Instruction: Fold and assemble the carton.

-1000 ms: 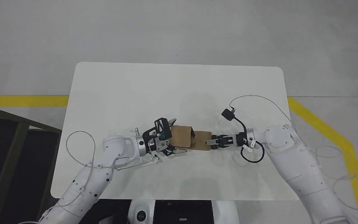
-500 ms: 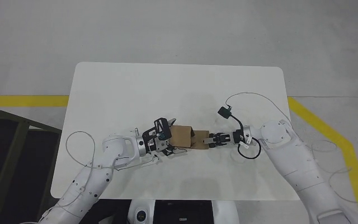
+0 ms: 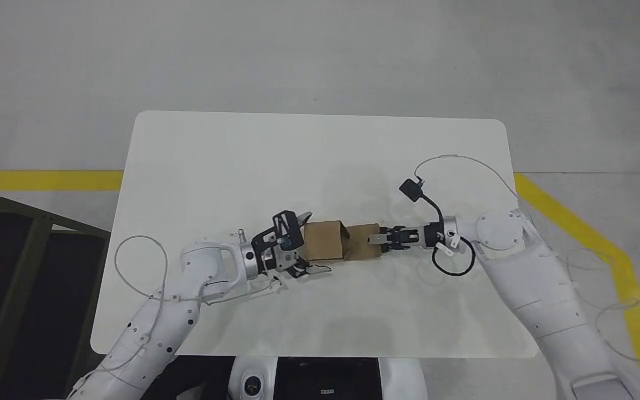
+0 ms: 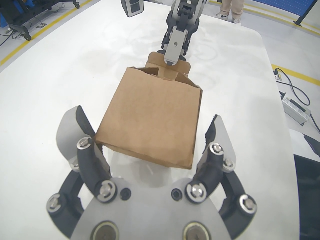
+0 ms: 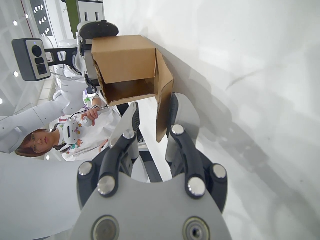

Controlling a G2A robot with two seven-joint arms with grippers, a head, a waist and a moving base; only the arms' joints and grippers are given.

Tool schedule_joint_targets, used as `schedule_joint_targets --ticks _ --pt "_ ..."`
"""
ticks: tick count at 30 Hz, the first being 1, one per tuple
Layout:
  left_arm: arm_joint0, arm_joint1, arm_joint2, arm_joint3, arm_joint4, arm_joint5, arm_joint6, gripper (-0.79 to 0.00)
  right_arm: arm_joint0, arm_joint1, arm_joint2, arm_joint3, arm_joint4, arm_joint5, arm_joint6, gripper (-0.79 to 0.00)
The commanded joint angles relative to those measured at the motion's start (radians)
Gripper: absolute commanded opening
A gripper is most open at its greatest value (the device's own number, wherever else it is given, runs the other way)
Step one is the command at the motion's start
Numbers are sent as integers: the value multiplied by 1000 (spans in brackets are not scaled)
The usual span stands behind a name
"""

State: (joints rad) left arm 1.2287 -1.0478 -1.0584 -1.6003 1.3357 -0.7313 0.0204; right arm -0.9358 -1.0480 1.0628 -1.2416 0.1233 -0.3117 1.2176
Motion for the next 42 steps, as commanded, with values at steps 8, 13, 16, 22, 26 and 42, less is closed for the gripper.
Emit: schedule_joint_targets --ticks 8,13,16,22,26,42 --pt "2 -2 4 -4 -1 -2 -3 0 -16 -1 -20 -11 -2 3 -9 -560" --pt "1 -3 5 -3 2 1 0 0 -6 -4 -42 -4 -26 2 -9 -551" --pt "1 -3 5 -2 1 1 0 0 -4 -9 -56 -5 -15 1 -10 -545" --pt "2 -4 3 -3 1 2 1 0 1 -20 -69 3 56 -3 -43 -539" --pt "3 -4 0 -4 3 2 2 0 12 -17 -53 3 73 -1 -38 -545" --pt "4 -6 2 -8 0 -3 -2 0 55 -28 -86 -46 47 22 -46 -536"
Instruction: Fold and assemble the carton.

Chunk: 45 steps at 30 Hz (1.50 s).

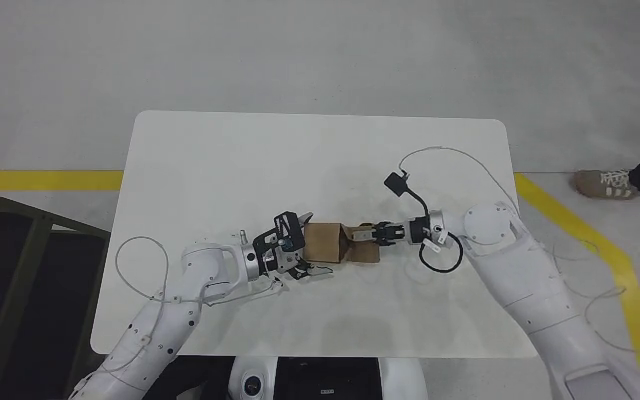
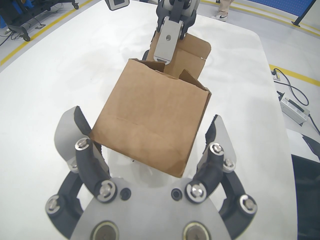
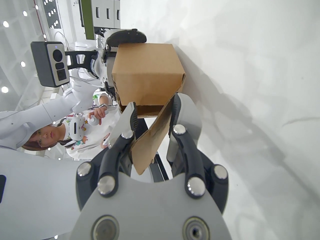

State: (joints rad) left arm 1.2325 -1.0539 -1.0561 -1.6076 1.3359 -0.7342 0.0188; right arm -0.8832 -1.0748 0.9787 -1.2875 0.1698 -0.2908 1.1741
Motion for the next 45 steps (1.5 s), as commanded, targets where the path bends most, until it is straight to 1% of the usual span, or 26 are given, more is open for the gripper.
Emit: schedule_joint_targets --ticks 1,7,9,10,11,12,13,14,15,18,20,21,23,24,25,27,30,31,34,36,39,41,45 --pt "0 0 1 -1 0 0 -1 0 5 -2 -5 0 2 2 -8 -536" --pt "-2 -2 6 -2 -3 0 -3 0 5 -12 -13 4 53 -1 -50 -514" --pt "-3 -3 6 -1 -3 0 -4 0 6 -13 -13 8 51 1 -54 -465" --pt "-3 -3 6 -1 -2 0 -4 0 4 -13 -11 10 56 2 -56 -413" --pt "-4 -3 5 -1 -2 -1 -5 0 4 -12 -9 12 54 2 -53 -342" --pt "-4 -3 5 0 -2 -1 -5 0 1 -12 -5 14 63 5 -55 -185" --pt "-3 -3 4 1 -2 -2 -5 0 -4 -11 -1 14 76 7 -58 -86" --pt "-3 -3 3 2 -2 -3 -6 0 -7 -11 2 14 83 7 -56 -12" --pt "-2 -2 2 2 -1 -4 -6 0 -13 -11 7 14 106 6 -59 -15" --pt "-1 -2 1 2 -3 -4 -8 0 -34 -13 14 6 170 3 -64 -77" --pt "0 -3 1 1 -5 -5 -7 0 -44 -15 15 -1 196 6 -63 -86" --pt "0 -3 1 0 -3 -5 -7 0 -46 -15 15 -3 194 8 -62 -74" --pt "0 -3 0 0 -1 -5 -7 0 -55 -16 16 -8 217 12 -62 -80" --pt "1 -3 0 0 0 -5 -7 0 -57 -16 16 -12 219 14 -60 -86" --pt "1 -3 0 0 0 -5 -7 0 -60 -16 15 -16 220 16 -56 -71" --pt "1 -3 -1 -1 1 -3 -8 0 -53 -13 12 -23 176 28 -31 -65" --pt "3 -3 -2 -2 2 -3 -9 0 -53 -7 20 -28 146 42 -11 -92" --pt "3 -3 -2 -2 2 -3 -10 0 -55 -5 25 -31 147 47 -6 -102" --pt "4 -3 -3 -3 0 -3 -13 0 -62 1 42 -42 154 63 22 -89" --pt "5 -3 -4 -3 0 -3 -14 0 -67 6 53 -51 148 73 41 -102" --pt "6 -3 -4 -4 0 -1 -14 0 -82 15 72 -61 142 91 66 -92" --pt "6 -3 -4 -5 0 -1 -14 0 -95 20 84 -70 144 101 79 -111" --pt "6 -4 -3 -6 0 -1 -15 0 -127 28 95 -95 146 120 97 -117"
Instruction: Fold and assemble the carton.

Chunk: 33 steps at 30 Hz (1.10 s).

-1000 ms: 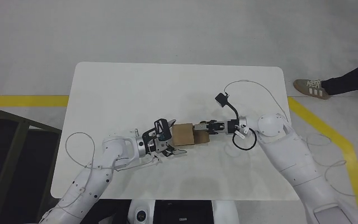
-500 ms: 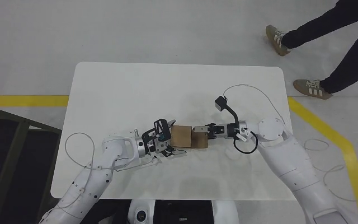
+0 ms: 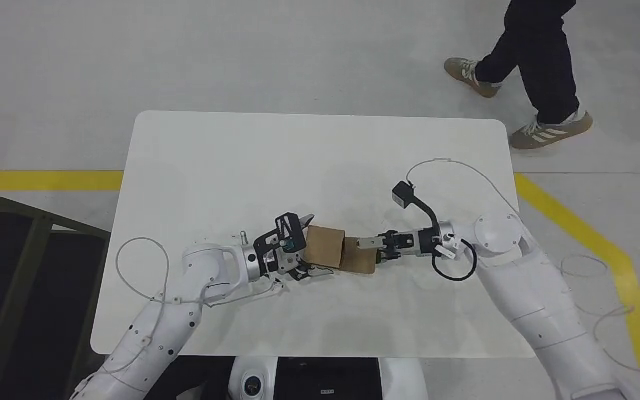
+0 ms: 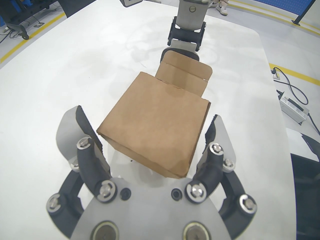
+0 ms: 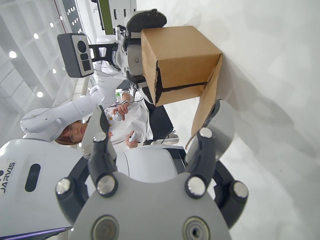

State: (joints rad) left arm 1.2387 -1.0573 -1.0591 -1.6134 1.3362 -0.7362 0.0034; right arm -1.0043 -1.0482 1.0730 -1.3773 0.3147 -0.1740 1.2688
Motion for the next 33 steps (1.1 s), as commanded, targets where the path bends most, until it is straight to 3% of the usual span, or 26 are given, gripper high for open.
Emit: schedule_joint_targets --ticks 1,14,20,30,33 --pt "0 0 1 -1 0 0 -1 0 -15 2 3 -12 10 9 3 -114" --pt "1 -1 1 -7 3 2 -1 0 -91 19 41 -85 66 49 36 -157" --pt "0 -2 2 -8 3 2 -4 0 -100 17 47 -114 79 12 -30 -289" --pt "-1 -3 5 -8 4 -1 -5 0 -69 -6 -13 -65 75 -80 -139 -296" --pt "0 -3 5 -8 5 1 -6 0 -62 -12 -29 -47 85 -93 -153 -357"
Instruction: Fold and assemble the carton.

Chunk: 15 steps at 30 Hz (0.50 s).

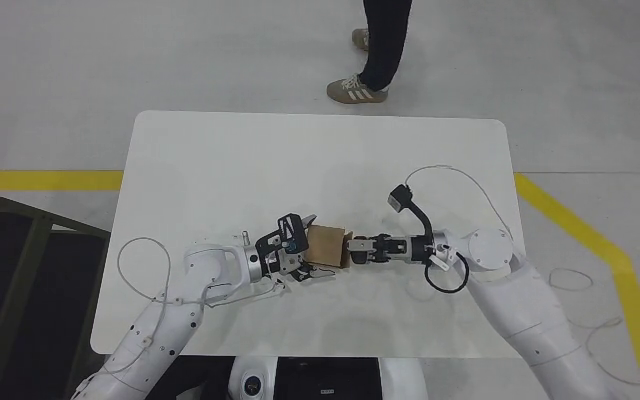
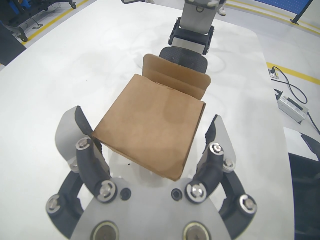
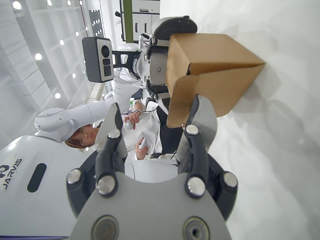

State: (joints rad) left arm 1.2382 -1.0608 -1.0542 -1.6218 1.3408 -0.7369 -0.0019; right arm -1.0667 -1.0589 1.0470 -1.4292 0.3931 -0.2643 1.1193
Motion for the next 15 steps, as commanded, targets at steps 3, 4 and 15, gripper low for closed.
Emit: schedule_joint_targets --ticks 3,4,15 --pt "1 0 -1 0 0 0 -3 0 1 -6 -15 22 14 -13 -14 -413" --pt "1 0 -1 0 0 -1 -4 0 1 -7 -18 27 14 -15 -15 -413" --pt "3 0 -4 -2 1 -5 -7 0 -21 -13 -23 54 26 -36 -50 -468"
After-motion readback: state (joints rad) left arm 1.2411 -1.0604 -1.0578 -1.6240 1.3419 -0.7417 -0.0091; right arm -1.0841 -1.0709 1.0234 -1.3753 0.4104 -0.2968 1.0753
